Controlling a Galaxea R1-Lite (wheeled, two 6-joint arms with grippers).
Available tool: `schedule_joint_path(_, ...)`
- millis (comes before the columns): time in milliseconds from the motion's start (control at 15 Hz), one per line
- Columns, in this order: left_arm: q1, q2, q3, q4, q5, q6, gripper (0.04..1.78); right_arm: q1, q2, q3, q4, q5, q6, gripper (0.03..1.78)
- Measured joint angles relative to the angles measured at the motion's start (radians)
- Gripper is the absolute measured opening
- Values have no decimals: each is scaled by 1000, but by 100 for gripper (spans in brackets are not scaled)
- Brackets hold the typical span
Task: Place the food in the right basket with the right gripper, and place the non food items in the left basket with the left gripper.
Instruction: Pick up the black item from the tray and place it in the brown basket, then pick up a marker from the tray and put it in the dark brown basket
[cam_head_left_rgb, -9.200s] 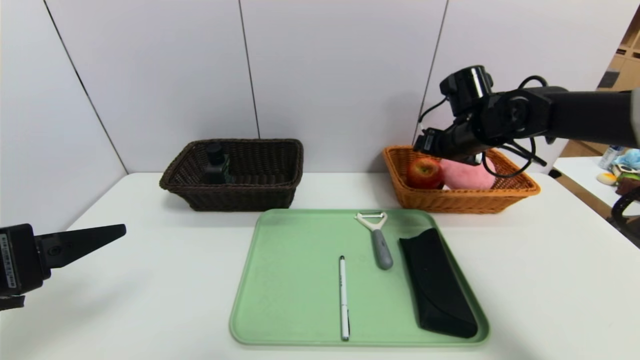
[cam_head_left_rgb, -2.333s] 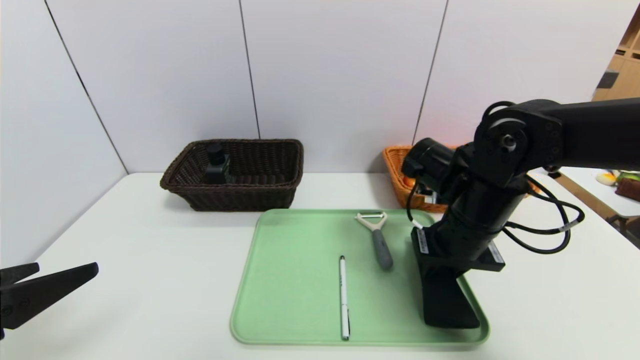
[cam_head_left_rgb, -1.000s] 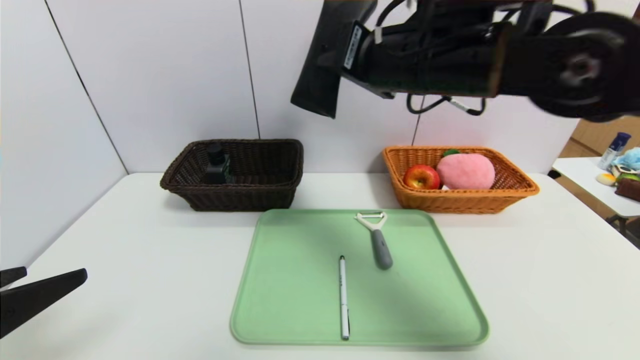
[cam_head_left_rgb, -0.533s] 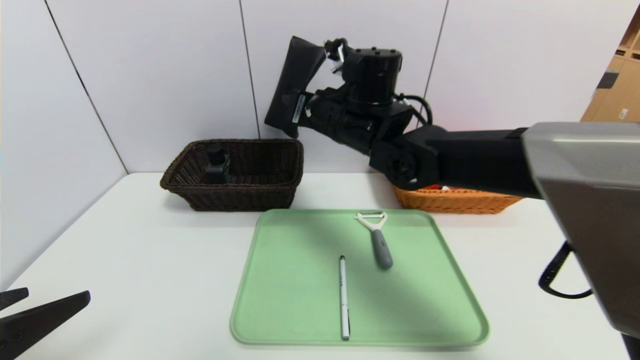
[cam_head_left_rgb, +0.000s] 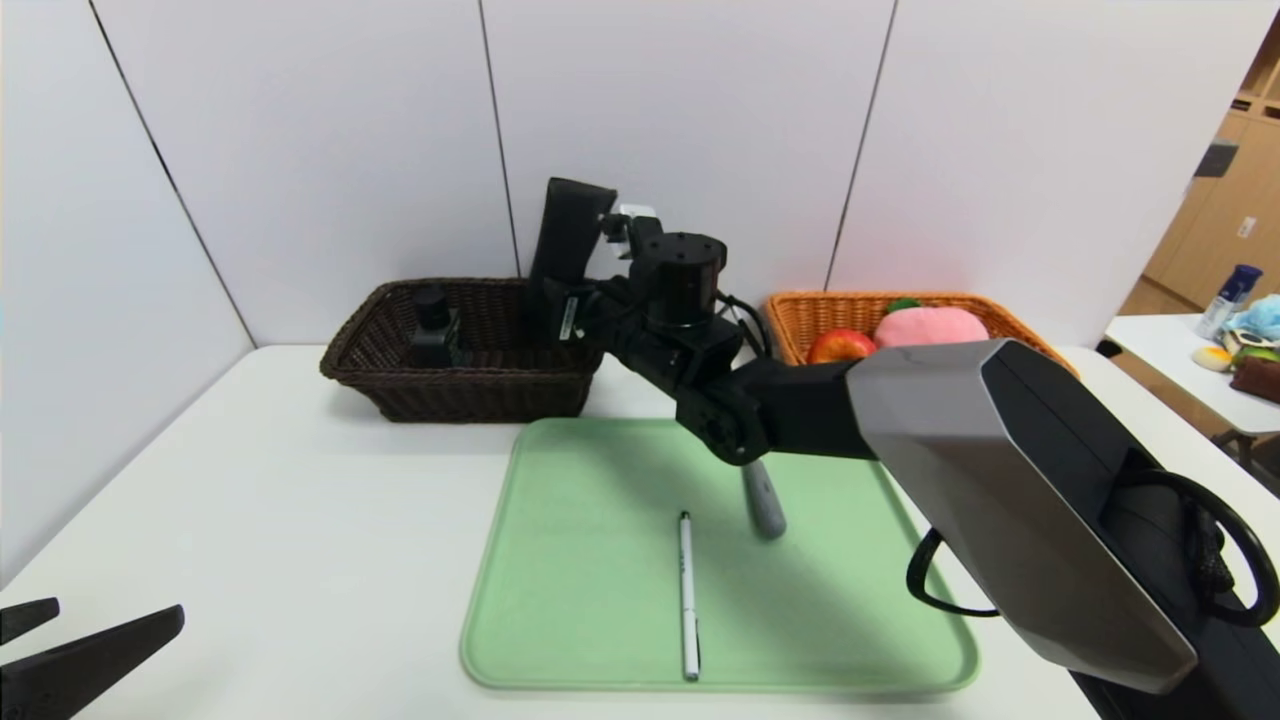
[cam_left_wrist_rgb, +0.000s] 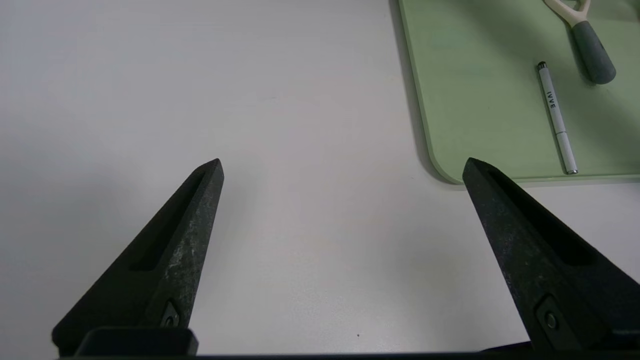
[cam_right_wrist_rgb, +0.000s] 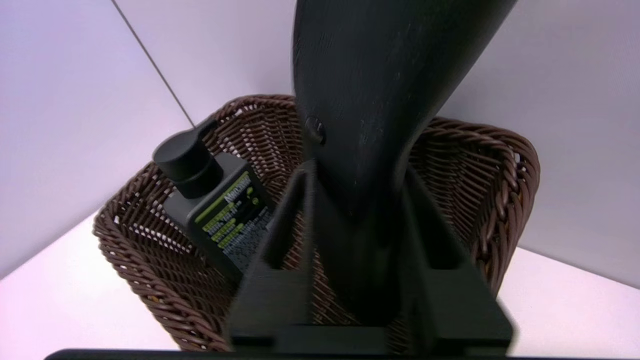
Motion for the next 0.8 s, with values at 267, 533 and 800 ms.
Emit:
schedule_joint_path(267, 0, -34, 3, 34, 0, 1, 169, 8, 8, 0, 0, -3, -2, 103)
schedule_joint_path(533, 0, -39, -52, 33, -6, 3, 169, 5, -40, 0, 3, -23, -3, 131)
schedule_joint_path(800, -6, 74, -229, 35, -11, 4, 169, -4, -231, 64, 126, -77, -38, 146)
